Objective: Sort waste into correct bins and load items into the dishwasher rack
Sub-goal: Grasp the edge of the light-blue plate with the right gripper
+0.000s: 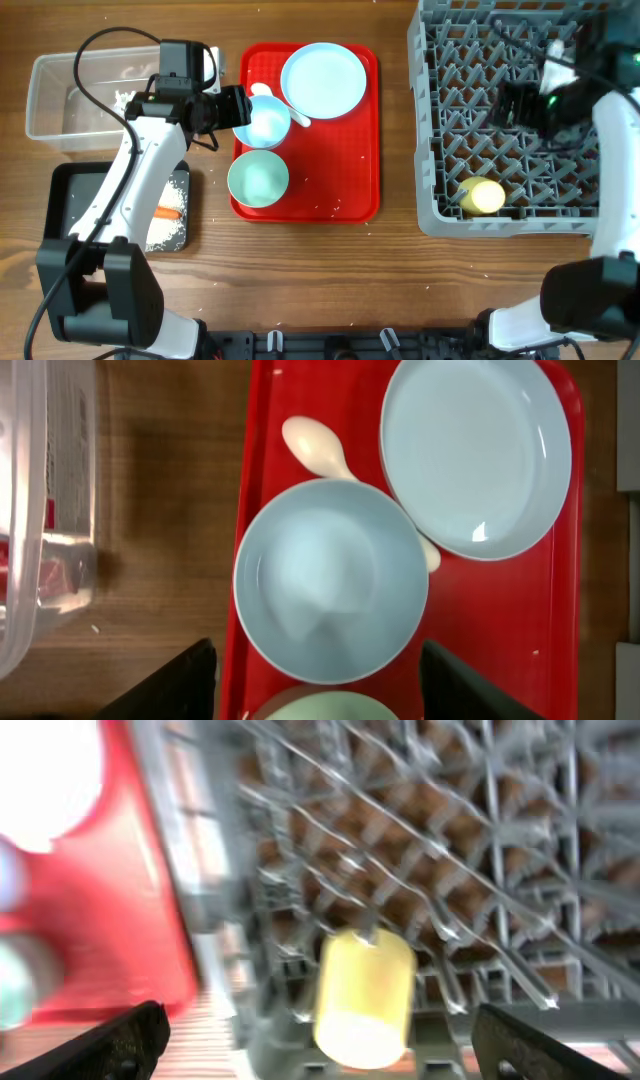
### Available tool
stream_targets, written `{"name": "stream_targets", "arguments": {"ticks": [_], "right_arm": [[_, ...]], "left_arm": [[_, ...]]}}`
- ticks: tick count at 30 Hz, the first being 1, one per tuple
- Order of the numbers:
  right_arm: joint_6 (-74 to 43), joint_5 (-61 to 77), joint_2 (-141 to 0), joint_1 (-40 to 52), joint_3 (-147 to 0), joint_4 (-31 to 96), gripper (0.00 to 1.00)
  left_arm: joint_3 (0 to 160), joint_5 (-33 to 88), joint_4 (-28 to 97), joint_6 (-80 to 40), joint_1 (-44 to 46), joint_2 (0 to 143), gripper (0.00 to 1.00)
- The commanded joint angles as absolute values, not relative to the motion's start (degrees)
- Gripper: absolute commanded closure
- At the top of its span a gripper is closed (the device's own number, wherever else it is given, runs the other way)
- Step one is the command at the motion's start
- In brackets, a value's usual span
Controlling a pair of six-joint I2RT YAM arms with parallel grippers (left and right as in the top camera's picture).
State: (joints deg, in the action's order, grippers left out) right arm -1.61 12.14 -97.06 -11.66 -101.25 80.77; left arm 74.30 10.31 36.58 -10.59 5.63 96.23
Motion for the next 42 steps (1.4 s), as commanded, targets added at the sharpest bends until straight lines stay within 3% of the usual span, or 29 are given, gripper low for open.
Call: {"name": "stream_targets", "arguments": {"ticks": [1,7,12,14,15,20,25,29,30,35,38,40,42], "right_arm": [[0.6,24.2,-96.4,-8.7,-111.3,78.2,0.00],[-7.5,24.5,-105.3,12.4,-111.9,60.4,0.00],[-17.6,17.2,-122.6,22.2,-111.9,48.0,0.00],[-22.0,11.0,-126.5,22.2,-111.9,47.1,0.23],[-23.2,7.4,-127.4,22.2,-111.9,46.7,0.28],[-29.2,-0.1,-131.9,21.6,-111.8,46.2,0.32],[-32.9,3.9,-136.2,19.9,-111.8,43.9,0.52],[-34.9,7.6,-139.3,19.4,-111.8,41.1,0.80],[-35.2,8.9,-139.8,19.3,-111.8,40.9,0.96],[-36.2,8.6,-140.0,19.1,-111.8,40.9,0.96],[-38.7,8.6,-140.8,19.3,-111.8,40.3,0.85],[-38.5,8.6,-141.2,19.9,-111.8,41.0,0.96],[-38.3,9.1,-140.8,19.8,-111.9,41.2,0.96]], "left_arm": [[77.8,11.8,40.5,-8.9,5.8,96.4,0.35],[85.4,12.3,38.5,-6.2,11.0,97.0,0.36],[85.4,8.1,40.8,-6.5,9.3,98.3,0.26],[85.4,7.3,43.9,-6.5,7.3,98.3,0.25],[85.4,7.3,44.9,-6.5,6.1,98.3,0.24],[85.4,5.1,46.2,-6.4,3.0,98.3,0.11],[85.4,4.8,47.7,-6.4,3.0,98.3,0.04],[85.4,4.8,48.7,-6.4,3.0,98.3,0.03],[85.4,4.8,48.7,-6.4,3.0,98.3,0.02],[85.4,4.8,48.7,-6.4,3.0,98.3,0.01],[85.4,4.8,48.7,-6.4,3.0,98.3,0.01],[85.4,4.8,48.8,-6.4,3.0,98.3,0.01],[85.4,4.8,48.8,-6.4,3.0,98.3,0.01]]}}
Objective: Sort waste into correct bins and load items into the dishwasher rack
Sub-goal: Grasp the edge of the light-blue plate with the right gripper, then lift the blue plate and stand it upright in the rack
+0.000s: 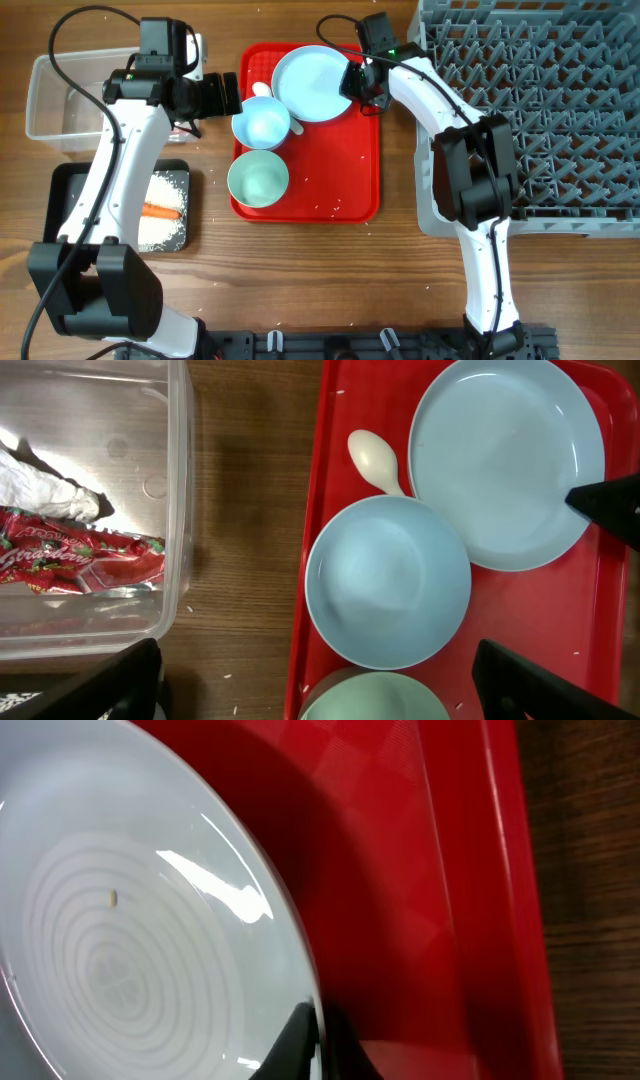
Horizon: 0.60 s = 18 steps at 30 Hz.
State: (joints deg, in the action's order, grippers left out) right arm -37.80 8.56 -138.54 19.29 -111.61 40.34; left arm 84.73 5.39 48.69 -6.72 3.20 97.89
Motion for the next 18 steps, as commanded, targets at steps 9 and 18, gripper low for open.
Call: {"name": "stream_targets", "arguments": {"ticks": [9,18], "right_arm": [[-20.8,-0.5,-119.8,15.8,-112.1,45.5,0.96],[5.1,-37.6,-101.3,6.1,-112.1,44.4,0.96]], "left_arm": [[85.4,4.8,48.7,-6.4,3.0,98.3,0.00],[85.4,4.8,48.7,-6.4,3.0,98.3,0.00]]}}
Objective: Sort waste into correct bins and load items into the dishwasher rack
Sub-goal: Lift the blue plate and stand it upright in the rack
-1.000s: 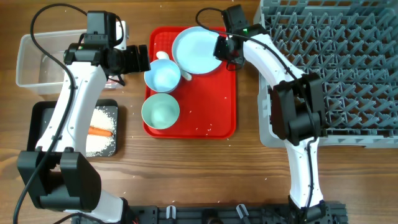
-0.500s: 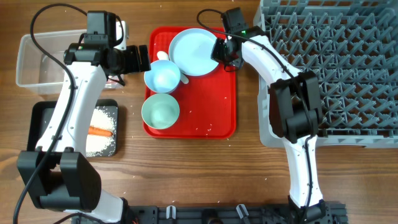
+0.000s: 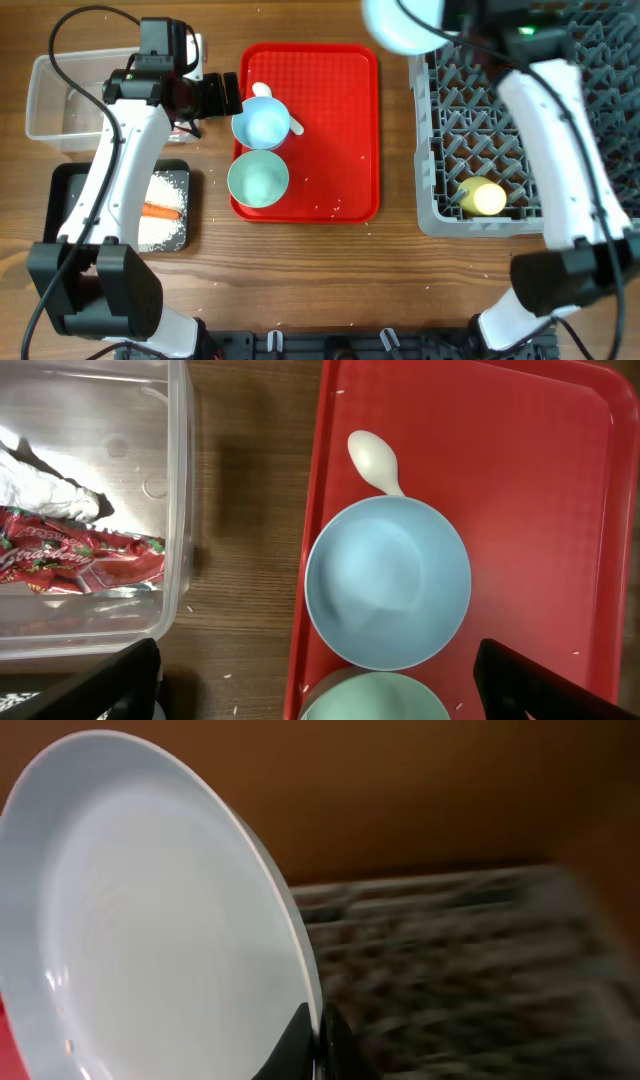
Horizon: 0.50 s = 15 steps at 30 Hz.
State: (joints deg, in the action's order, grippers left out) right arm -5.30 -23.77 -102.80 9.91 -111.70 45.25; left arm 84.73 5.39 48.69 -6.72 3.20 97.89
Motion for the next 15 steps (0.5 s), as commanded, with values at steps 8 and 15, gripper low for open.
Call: {"name": "stream_targets", "arguments": {"ticks": [8,15], "right_arm": [[25.3,-33.7,-102.6,-11.7,-110.9,35.9,0.96],[28.5,-28.6,-113.1,-17.1,-110.9,34.3,0.96]], "left_arm": [[85.4,4.8,48.7,-6.4,3.0,98.3,0.00],[85.4,4.8,48.7,-6.4,3.0,98.3,0.00]]}}
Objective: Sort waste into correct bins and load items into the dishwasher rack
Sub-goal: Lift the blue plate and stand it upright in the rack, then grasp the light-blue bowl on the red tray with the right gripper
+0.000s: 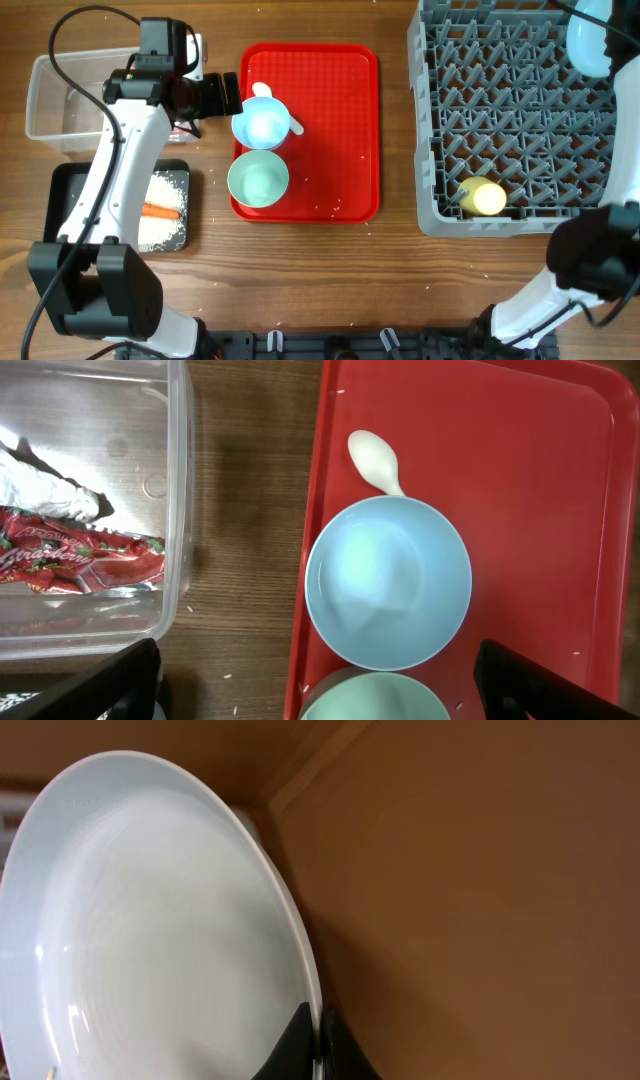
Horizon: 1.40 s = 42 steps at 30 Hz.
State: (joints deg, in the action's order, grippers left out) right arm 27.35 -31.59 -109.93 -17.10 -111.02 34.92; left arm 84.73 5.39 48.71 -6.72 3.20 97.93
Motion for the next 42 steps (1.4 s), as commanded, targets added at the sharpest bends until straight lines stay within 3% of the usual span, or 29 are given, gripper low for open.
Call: {"name": "stream_targets", "arguments": {"ticks": [1,8,9,11,13,16,21,23,25,29,37,39,40,42], "right_arm": [[28.5,-28.0,-114.3,-17.1,-110.9,34.1,0.96],[28.0,-22.3,-117.7,-17.1,-110.5,34.8,0.96],[28.0,-21.7,-117.7,-17.1,-110.5,35.0,0.86],[26.5,-21.7,-117.6,-16.3,-110.5,35.4,0.48],[23.5,-21.7,-116.4,-14.8,-110.6,36.5,0.34],[17.3,-15.6,-111.0,-9.8,-110.8,41.6,0.21],[2.3,18.1,-106.3,3.1,-110.5,47.4,0.18],[-4.8,22.9,-108.8,8.6,-110.1,47.5,0.18],[-11.9,23.4,-115.8,18.0,-110.1,46.9,0.28],[-18.6,23.0,-126.7,28.6,-110.1,42.7,0.33],[-22.6,19.3,-136.5,32.3,-110.1,38.2,0.56],[-22.7,19.4,-137.4,32.7,-110.1,37.5,0.66],[-22.7,19.3,-137.4,32.8,-110.1,36.8,0.84],[-23.2,18.9,-137.4,32.9,-110.1,36.2,0.96]], "left_arm": [[85.4,4.8,48.7,-6.4,3.0,98.3,0.00],[85.4,4.8,48.7,-6.4,3.0,98.3,0.00],[85.4,4.8,48.7,-6.4,3.0,98.3,0.00],[85.4,4.8,48.7,-6.4,3.0,98.3,0.00],[85.4,4.8,48.7,-6.4,3.0,98.3,0.00],[85.4,4.8,48.7,-6.4,3.0,98.3,0.00],[85.4,4.9,48.7,-6.5,3.0,98.3,0.00],[85.4,4.9,48.7,-6.5,3.1,98.3,0.00],[85.4,3.2,49.2,-6.4,3.0,98.3,0.00],[85.4,1.0,50.1,-6.9,0.6,98.3,0.00],[85.4,1.0,51.3,-13.8,-8.0,98.3,0.00],[85.4,1.0,51.3,-13.8,-8.0,98.3,0.00],[85.4,1.0,51.3,-13.8,-8.0,98.3,0.00],[85.4,1.0,51.3,-13.8,-8.0,98.3,0.00]]}}
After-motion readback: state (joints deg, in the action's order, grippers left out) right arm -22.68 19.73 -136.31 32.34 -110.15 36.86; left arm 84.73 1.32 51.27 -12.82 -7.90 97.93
